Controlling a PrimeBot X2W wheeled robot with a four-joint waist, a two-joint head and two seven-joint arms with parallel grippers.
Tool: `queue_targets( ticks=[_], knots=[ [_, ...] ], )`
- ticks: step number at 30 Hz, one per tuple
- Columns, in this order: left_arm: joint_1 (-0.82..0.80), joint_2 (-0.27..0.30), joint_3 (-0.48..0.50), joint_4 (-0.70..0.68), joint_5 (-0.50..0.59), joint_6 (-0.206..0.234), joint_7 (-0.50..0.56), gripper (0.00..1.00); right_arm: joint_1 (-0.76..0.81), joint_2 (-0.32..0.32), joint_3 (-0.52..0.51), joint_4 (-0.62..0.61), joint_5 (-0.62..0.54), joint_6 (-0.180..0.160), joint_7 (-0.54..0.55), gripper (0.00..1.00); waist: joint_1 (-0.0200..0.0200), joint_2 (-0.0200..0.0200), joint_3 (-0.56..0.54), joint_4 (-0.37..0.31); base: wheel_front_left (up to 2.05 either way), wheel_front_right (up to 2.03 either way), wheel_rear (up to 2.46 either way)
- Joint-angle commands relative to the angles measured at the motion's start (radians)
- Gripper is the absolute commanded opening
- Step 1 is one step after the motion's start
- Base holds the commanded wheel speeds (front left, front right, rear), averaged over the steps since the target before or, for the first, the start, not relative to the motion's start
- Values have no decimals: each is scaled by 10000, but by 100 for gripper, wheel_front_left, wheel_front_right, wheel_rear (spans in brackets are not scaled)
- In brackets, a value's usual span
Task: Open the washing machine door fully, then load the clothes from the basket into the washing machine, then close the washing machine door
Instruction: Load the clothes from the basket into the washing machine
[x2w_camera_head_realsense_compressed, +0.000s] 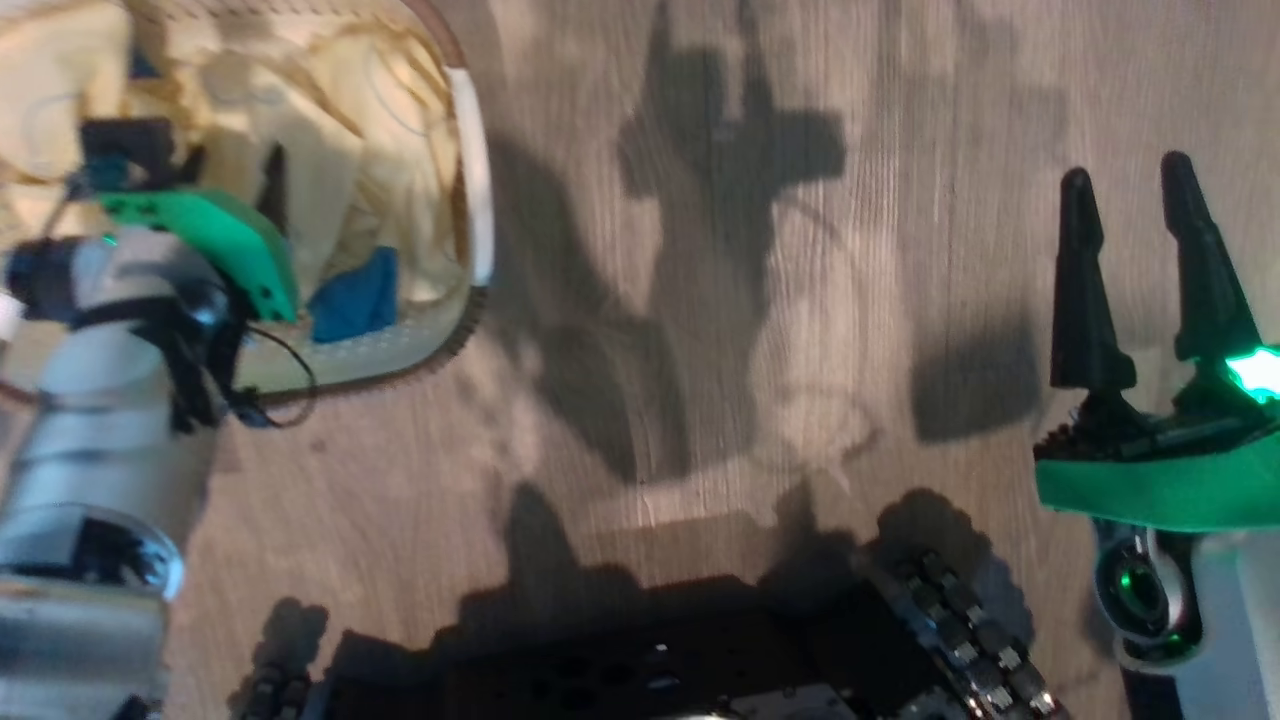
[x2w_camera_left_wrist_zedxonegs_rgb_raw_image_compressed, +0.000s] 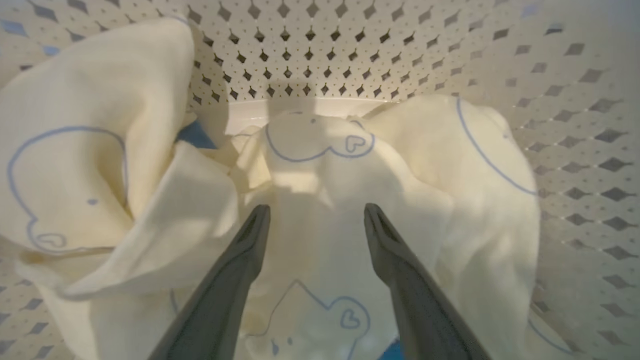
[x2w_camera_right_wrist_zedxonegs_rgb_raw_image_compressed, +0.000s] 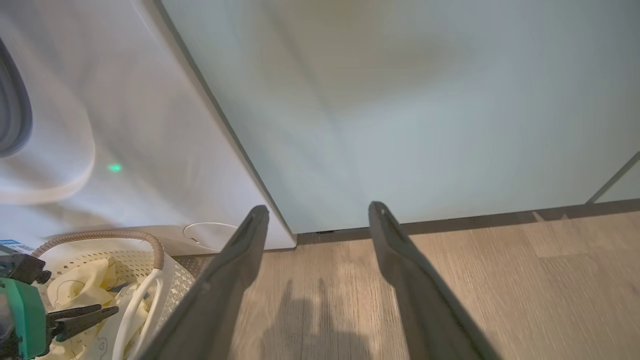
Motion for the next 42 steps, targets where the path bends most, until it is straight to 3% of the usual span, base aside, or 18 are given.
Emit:
queue_targets(
  ticks=[1, 8, 9, 10, 11, 19, 30, 42],
  knots=[
    [181, 539, 183, 19, -66, -13, 33, 100, 165, -72, 244, -333, 120, -29, -65, 100, -2, 0, 395, -319, 0, 0, 0],
    [-154, 997, 230, 199, -213, -18, 268, 100, 6, -72, 477, -395, 480, -29, -65, 100, -2, 0, 778, -659, 0, 0, 0],
    [-164, 1025, 234, 222, -235, 2, 320, 89, -7, -72, 490, -398, 506, -29, -65, 100, -2, 0, 795, -695, 0, 0, 0],
    [-171, 1060, 212, 238, -224, 37, 336, 27, -19, -72, 493, -404, 536, -29, -65, 100, -2, 0, 809, -727, 0, 0, 0],
    [-173, 1087, 194, 256, -223, 56, 374, 0, -29, -72, 494, -408, 566, -29, -65, 100, -2, 0, 816, -757, 0, 0, 0],
    [-10, 997, 22, 337, -240, 87, 382, 0, -72, -72, 421, -332, 661, -29, -65, 100, -2, 0, 668, -748, 0, 0, 0],
    [596, 416, -138, -284, -361, -95, -209, 0, 102, -72, -2, -248, 203, -29, -65, 100, -2, 0, -271, -85, 0, 0, 0],
    [2903, -29, 302, -3546, -139, 488, -241, 0, 595, -72, -317, 25, -627, -29, -65, 100, -2, 0, -2128, 610, 0, 0, 0]
  ],
)
